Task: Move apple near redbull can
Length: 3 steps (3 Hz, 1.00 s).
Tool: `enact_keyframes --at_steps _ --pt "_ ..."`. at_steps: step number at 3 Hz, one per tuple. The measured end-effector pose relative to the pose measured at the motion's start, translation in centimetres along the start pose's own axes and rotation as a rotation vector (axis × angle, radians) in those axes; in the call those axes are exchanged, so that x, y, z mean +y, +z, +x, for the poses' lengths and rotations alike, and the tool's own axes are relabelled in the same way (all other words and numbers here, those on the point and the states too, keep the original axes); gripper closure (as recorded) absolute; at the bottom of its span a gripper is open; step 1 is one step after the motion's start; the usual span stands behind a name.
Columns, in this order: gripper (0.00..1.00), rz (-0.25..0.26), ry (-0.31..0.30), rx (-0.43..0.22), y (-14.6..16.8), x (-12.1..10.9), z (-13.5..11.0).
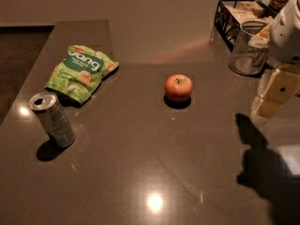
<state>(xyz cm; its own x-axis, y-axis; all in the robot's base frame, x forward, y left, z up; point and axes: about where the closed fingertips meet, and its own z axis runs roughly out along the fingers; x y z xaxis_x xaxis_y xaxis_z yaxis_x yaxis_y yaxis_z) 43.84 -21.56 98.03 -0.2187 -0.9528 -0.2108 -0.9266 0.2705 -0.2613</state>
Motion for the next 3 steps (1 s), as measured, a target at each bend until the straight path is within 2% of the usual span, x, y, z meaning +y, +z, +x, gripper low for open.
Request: enact_keyframes --at_steps 1,2,3 --pt "0.00 -0.006 0.004 -0.010 0.1 -0.1 -0.1" --pt "0.00 -0.040 0.026 -0.067 0.5 -0.6 -0.8" --pt "0.00 -0.074 0.012 -0.129 2.9 -1.9 -3.2"
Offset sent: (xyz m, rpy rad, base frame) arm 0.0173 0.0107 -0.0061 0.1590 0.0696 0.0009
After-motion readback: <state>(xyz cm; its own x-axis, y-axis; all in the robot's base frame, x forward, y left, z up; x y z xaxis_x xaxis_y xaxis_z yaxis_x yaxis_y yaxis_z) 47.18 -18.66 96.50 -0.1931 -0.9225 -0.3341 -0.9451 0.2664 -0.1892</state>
